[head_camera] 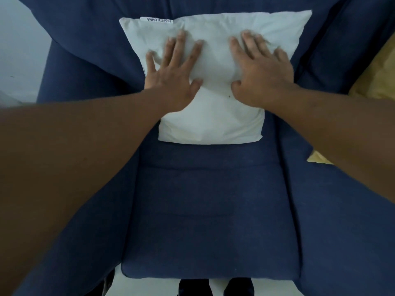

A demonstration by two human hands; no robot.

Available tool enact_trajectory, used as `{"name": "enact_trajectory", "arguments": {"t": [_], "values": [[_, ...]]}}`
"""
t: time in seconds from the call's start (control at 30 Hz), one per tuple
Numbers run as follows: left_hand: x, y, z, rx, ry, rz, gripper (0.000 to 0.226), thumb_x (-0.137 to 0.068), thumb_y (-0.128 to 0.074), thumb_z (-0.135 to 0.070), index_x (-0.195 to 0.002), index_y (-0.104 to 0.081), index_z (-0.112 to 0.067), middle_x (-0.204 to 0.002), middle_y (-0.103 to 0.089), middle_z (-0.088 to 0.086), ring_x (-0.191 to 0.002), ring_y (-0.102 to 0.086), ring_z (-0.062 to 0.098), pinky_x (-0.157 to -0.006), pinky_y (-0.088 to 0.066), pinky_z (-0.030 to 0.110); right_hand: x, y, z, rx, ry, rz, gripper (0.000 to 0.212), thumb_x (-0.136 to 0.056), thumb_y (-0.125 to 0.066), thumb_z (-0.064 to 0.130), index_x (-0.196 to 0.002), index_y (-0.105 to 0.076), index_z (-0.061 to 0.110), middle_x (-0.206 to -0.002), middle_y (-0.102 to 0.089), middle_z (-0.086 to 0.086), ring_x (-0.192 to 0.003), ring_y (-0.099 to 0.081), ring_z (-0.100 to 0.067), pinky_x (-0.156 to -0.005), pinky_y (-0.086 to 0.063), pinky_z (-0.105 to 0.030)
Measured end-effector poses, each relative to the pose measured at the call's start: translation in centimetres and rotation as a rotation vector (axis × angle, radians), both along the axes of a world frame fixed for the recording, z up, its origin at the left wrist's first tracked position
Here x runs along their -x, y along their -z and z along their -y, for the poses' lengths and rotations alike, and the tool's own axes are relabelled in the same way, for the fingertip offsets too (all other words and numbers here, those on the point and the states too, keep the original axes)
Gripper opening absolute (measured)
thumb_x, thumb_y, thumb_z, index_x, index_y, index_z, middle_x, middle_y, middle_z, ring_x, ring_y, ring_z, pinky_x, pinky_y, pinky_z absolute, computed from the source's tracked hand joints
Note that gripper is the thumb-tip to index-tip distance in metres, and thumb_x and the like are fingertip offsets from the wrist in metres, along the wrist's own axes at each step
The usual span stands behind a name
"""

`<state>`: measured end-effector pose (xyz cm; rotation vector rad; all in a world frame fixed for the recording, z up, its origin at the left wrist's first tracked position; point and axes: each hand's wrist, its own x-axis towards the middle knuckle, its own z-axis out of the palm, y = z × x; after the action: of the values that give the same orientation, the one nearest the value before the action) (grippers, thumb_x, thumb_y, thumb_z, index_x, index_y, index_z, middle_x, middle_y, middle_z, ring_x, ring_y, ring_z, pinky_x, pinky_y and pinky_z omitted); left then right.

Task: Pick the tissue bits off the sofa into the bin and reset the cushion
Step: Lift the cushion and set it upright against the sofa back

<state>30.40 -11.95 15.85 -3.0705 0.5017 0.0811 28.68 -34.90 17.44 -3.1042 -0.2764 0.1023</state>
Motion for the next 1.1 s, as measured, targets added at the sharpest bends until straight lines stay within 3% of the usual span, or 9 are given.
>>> {"name": "enact_trajectory", "arguments": {"t": [0.4,0.57,0.67,0.77,0.9,1.1], "values": [[-1.4,-2.5,-2.3,-0.025,-0.17,-0.15,0.072,-0.099,-0.019,-0.066,-0.155,0.019,-0.043,-0.168,0.021,-0.002,-0.154,0.011,0.029,-0.115,0.0,0.073,-1.3,-1.5,3.0,-0.006,0.098,-0.138,0.094,-0.081,-0.042,0.063,-0.156,0.012,0.041,-0.167,0.016,0.015,-0.154,0.01,-0.018,-0.115,-0.019,-0.064],[-0.3,-2.9,-1.4,0.09,-0.342,-0.104,0.069,-0.101,-0.021,-0.053,-0.159,0.013,-0.035,-0.168,0.017,0.007,-0.154,0.011,0.032,-0.115,0.0,0.072,-0.7,-1.3,3.2,-0.067,0.238,-0.144,0.101,-0.082,-0.043,0.063,-0.159,0.012,0.027,-0.169,0.014,0.007,-0.154,0.01,-0.019,-0.117,-0.012,-0.065],[2.5,-1.8,0.3,0.066,-0.251,0.142,0.071,-0.104,-0.022,-0.045,-0.16,0.01,-0.018,-0.168,0.014,0.014,-0.154,0.009,0.034,-0.12,-0.001,0.064,0.9,-1.1,2.0,-0.002,0.189,0.08,0.098,-0.086,-0.042,0.054,-0.16,0.008,0.013,-0.17,0.007,-0.009,-0.155,0.005,-0.029,-0.119,0.001,-0.065],[5.8,0.7,2.5,0.083,-0.035,0.18,0.072,-0.103,-0.026,-0.033,-0.159,0.014,-0.01,-0.168,0.016,0.012,-0.154,0.012,0.03,-0.123,-0.002,0.057,3.4,-0.1,-0.3,0.012,-0.062,0.242,0.091,-0.089,-0.043,0.038,-0.16,0.004,0.007,-0.17,0.002,-0.013,-0.155,0.001,-0.029,-0.12,0.0,-0.062],[7.0,3.3,4.2,0.113,0.047,0.071,0.082,-0.092,-0.032,-0.015,-0.159,0.014,-0.008,-0.168,0.017,0.01,-0.153,0.017,0.027,-0.124,0.003,0.05,4.5,2.3,-2.7,0.032,-0.207,0.116,0.085,-0.095,-0.04,0.04,-0.161,0.004,0.008,-0.169,0.007,-0.012,-0.155,0.009,-0.025,-0.123,-0.002,-0.054],[3.1,2.7,2.1,0.04,0.051,0.008,0.078,-0.1,-0.033,-0.031,-0.158,0.019,-0.029,-0.168,0.022,0.004,-0.154,0.014,0.027,-0.12,-0.001,0.063,1.6,2.4,0.3,0.019,-0.08,-0.016,0.092,-0.094,-0.043,0.043,-0.159,0.014,0.013,-0.168,0.019,-0.006,-0.154,0.015,-0.022,-0.123,0.003,-0.052]]}}
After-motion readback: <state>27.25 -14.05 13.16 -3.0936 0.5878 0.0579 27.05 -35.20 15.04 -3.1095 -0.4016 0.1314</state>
